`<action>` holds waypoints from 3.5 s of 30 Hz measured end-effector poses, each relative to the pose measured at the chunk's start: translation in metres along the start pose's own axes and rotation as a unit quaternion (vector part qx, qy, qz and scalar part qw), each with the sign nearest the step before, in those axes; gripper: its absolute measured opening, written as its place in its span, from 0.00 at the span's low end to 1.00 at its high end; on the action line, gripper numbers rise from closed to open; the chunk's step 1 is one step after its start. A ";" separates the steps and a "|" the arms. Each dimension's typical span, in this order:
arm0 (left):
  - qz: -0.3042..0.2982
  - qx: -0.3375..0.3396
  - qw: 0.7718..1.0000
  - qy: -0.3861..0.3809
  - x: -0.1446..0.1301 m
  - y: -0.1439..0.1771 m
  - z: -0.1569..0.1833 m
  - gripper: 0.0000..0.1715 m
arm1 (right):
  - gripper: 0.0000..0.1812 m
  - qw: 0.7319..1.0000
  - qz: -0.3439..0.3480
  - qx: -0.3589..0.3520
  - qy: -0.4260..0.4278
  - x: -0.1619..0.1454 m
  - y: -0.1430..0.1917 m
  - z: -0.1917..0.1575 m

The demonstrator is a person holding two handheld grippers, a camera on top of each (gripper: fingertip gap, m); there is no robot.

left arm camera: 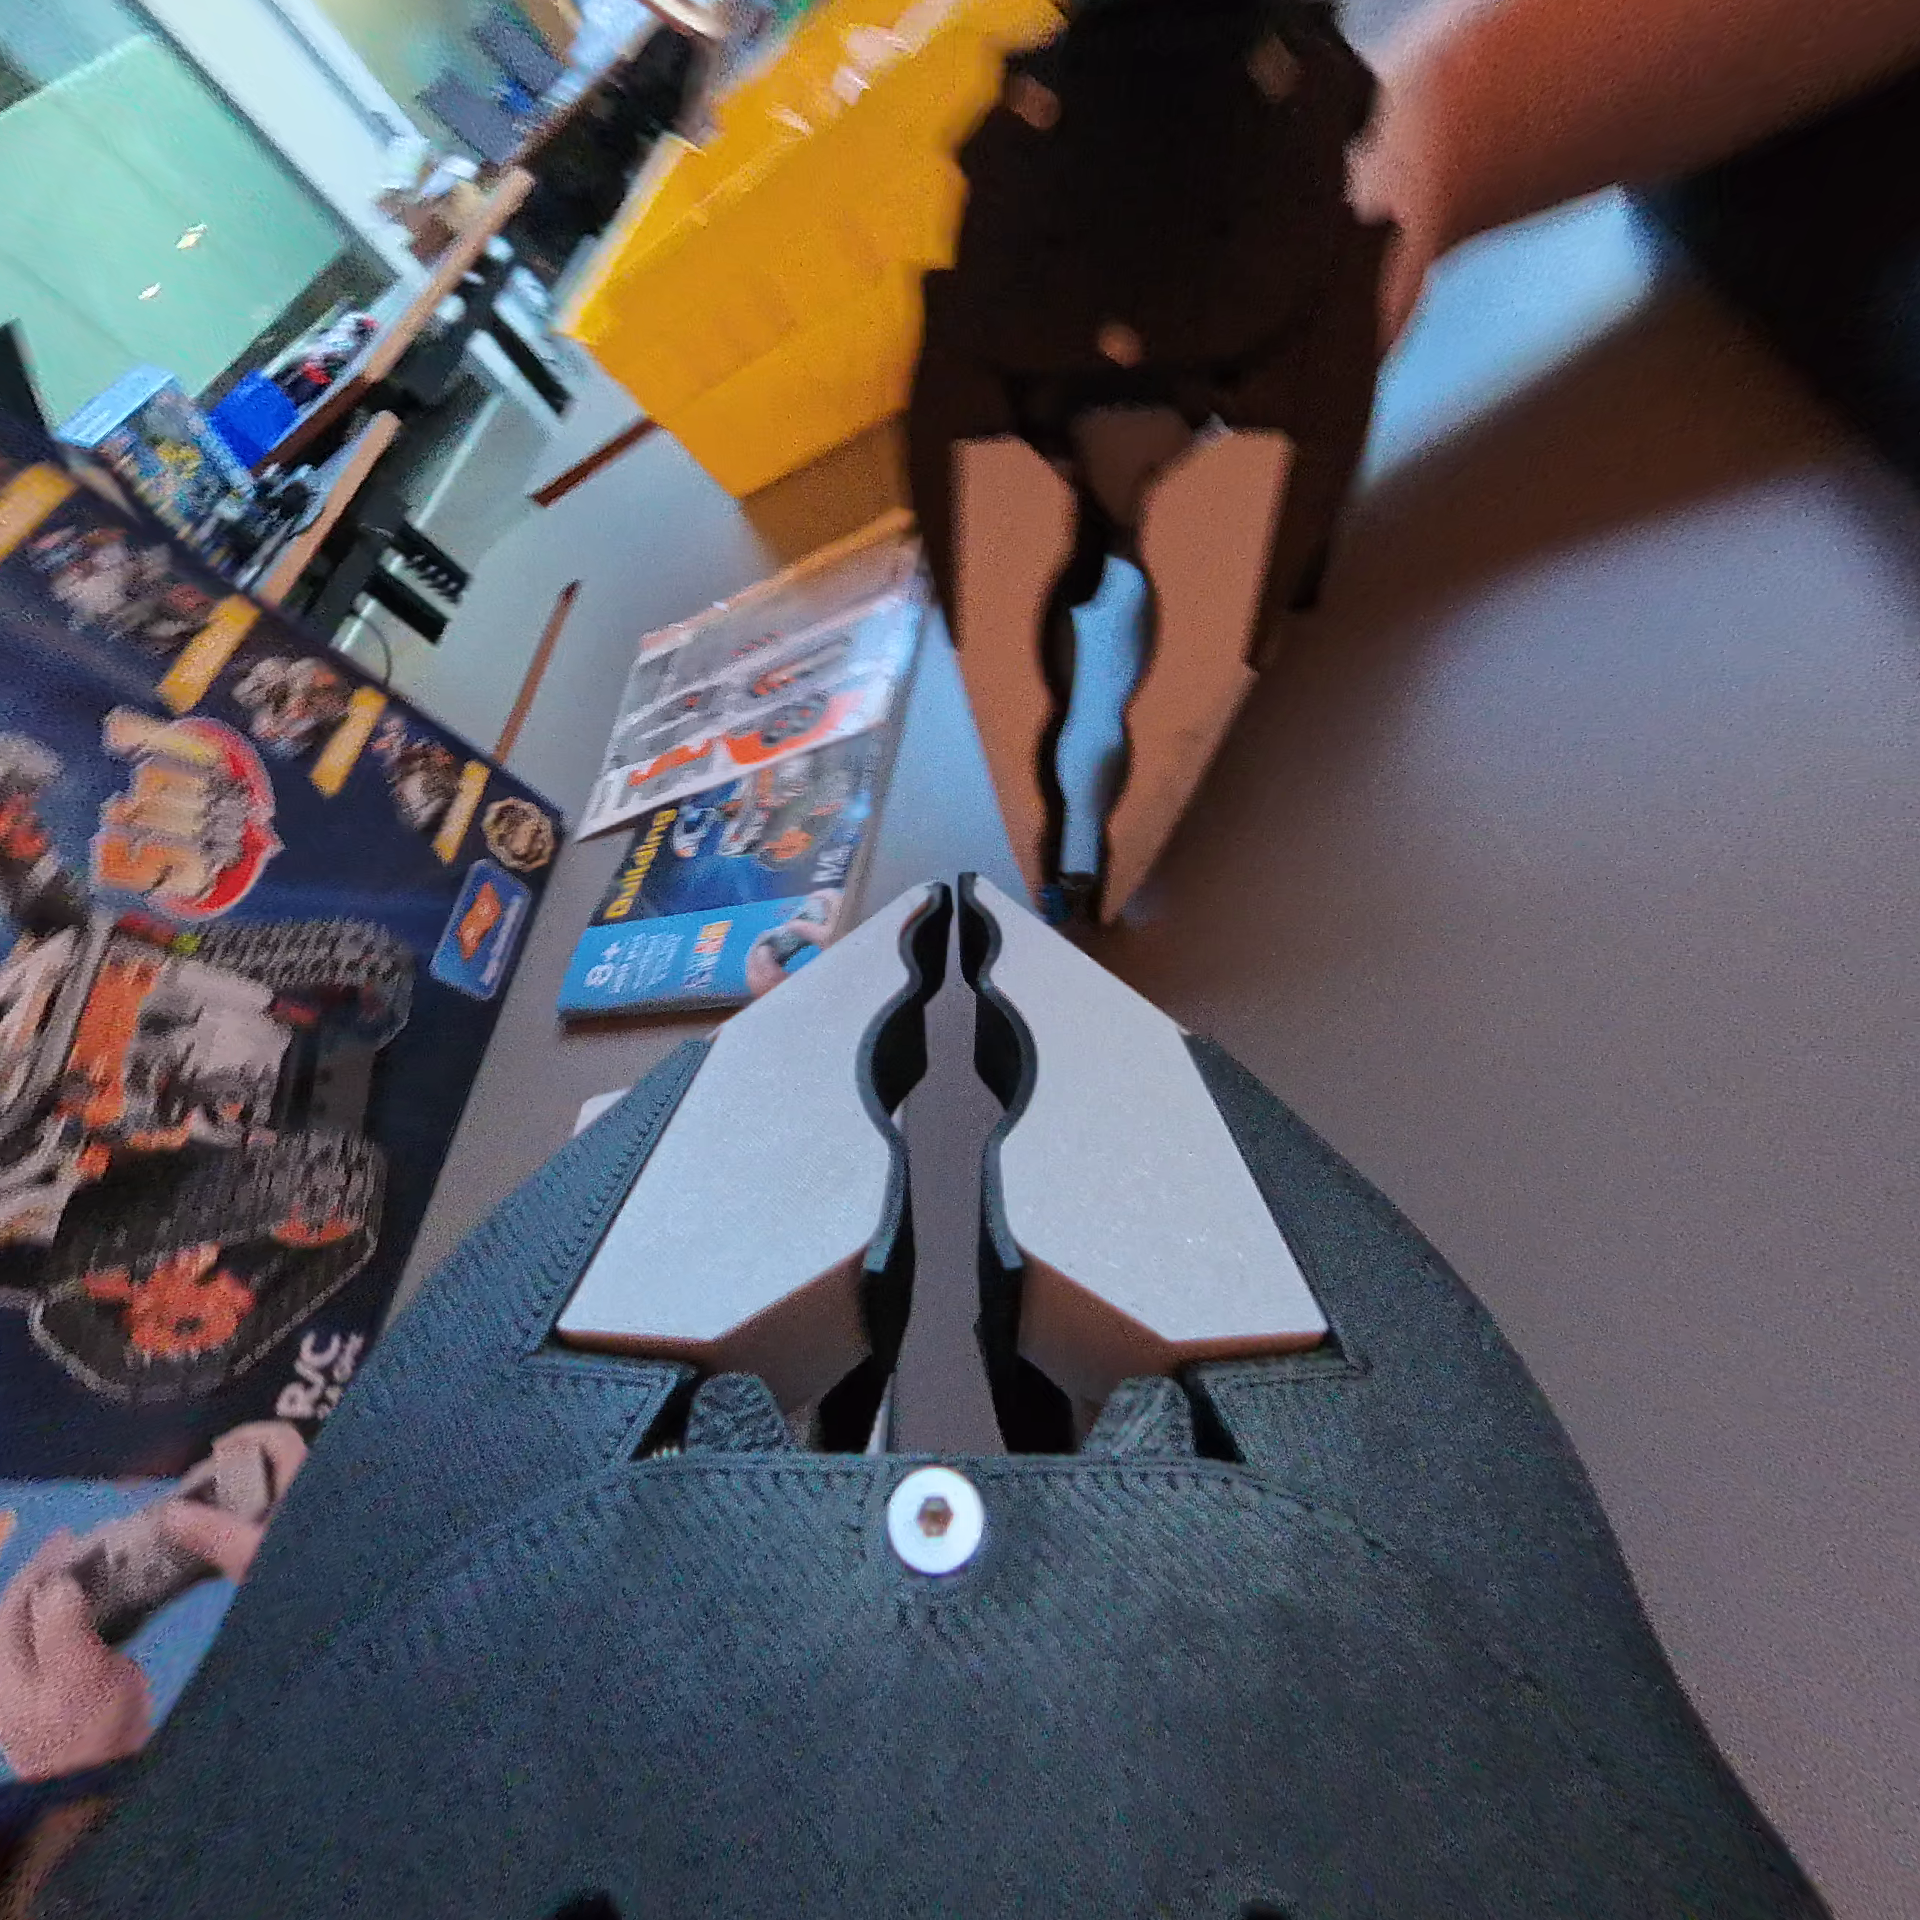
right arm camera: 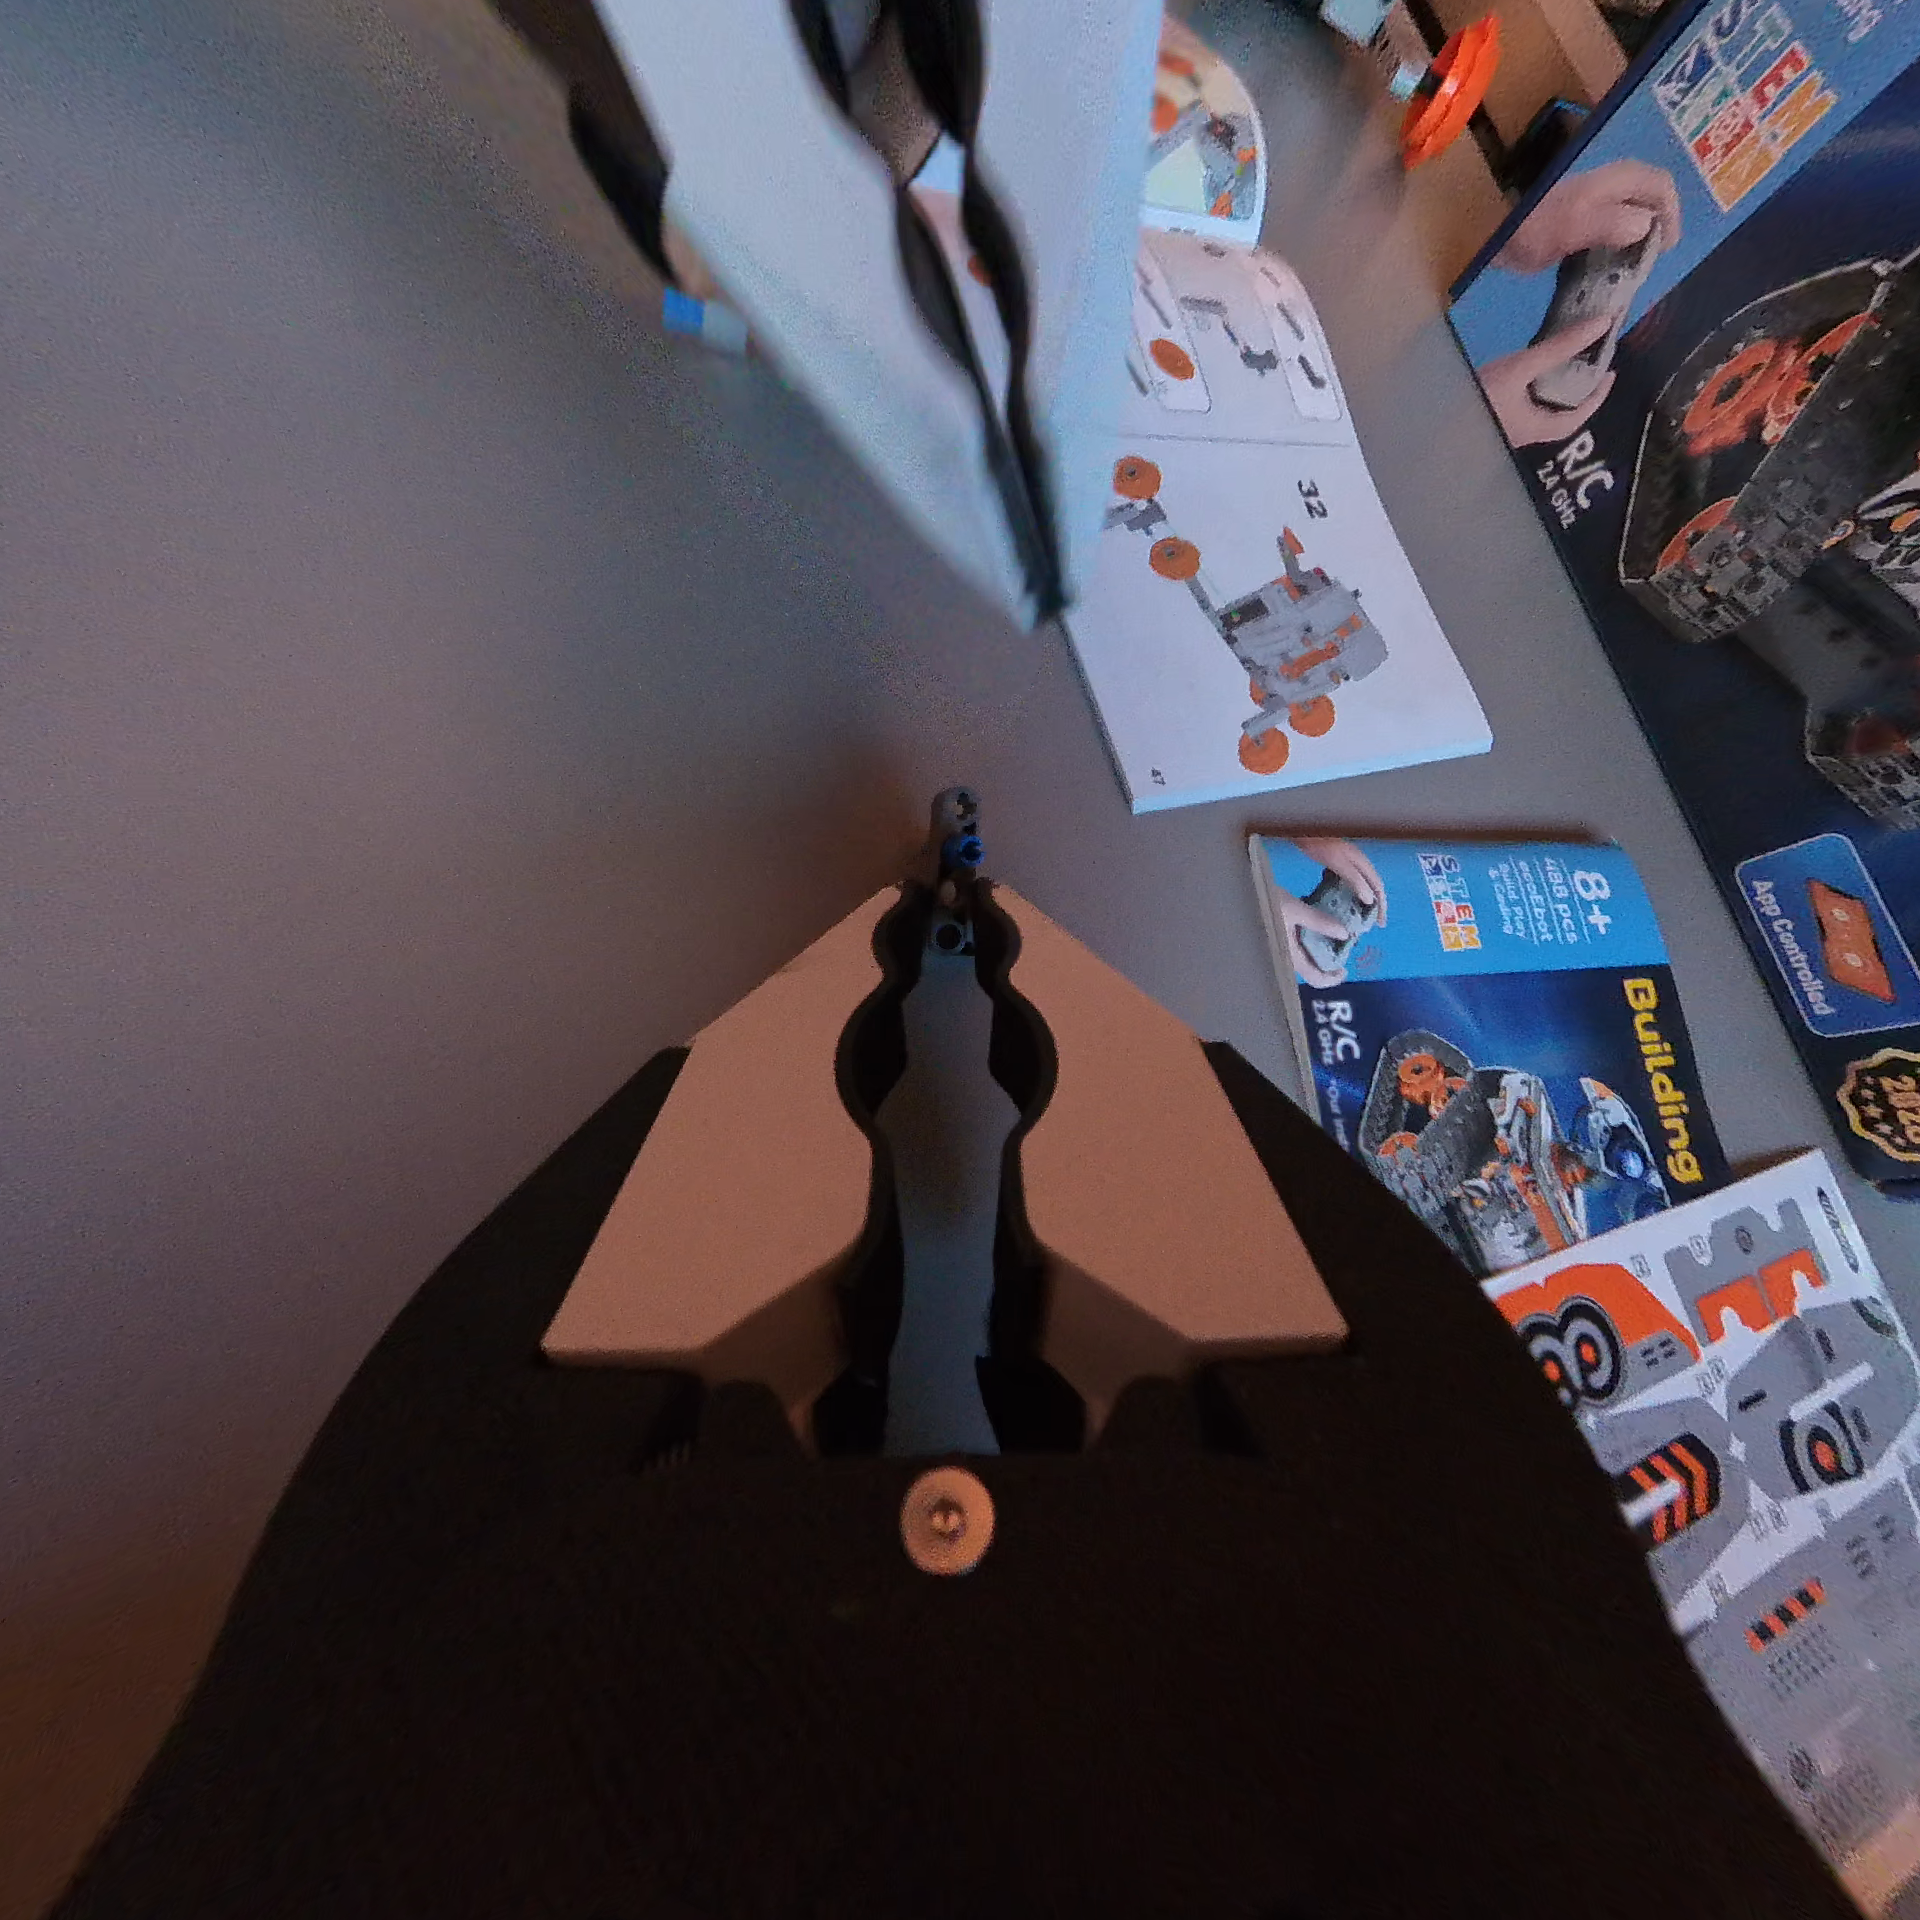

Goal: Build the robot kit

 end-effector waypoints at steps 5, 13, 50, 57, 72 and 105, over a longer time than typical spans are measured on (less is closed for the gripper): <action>0.109 0.027 0.985 0.132 0.009 0.064 -0.032 0.02 | 0.04 0.996 0.000 0.041 -0.083 0.002 0.000 0.004; -0.018 -0.083 0.965 0.249 -0.044 0.095 0.032 0.12 | 0.04 0.967 -0.018 0.122 -0.224 0.001 0.002 0.004; -0.039 0.191 0.981 0.012 0.045 0.038 0.003 0.24 | 0.03 0.900 0.146 0.164 -0.377 0.087 0.022 0.014; 0.189 -0.077 0.927 0.314 0.052 0.045 0.009 0.14 | 0.03 0.943 0.126 0.185 -0.248 0.073 0.036 -0.004; 0.266 0.038 0.938 0.220 0.056 0.076 0.003 0.03 | 0.14 0.926 0.263 0.126 -0.240 0.098 0.054 0.015; 0.263 -0.041 0.929 0.256 0.064 0.059 0.010 0.02 | 0.02 0.913 0.321 0.132 -0.212 0.109 0.078 0.022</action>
Point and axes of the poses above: each gripper's, where its closed fingertips meet, y back along the fingers, x out of its top, z = x × y across the jaws, the point moved 3 cm from there along y, back along the fingers, and after that the axes turned 11 degrees about -x, right-handed, at the moved point
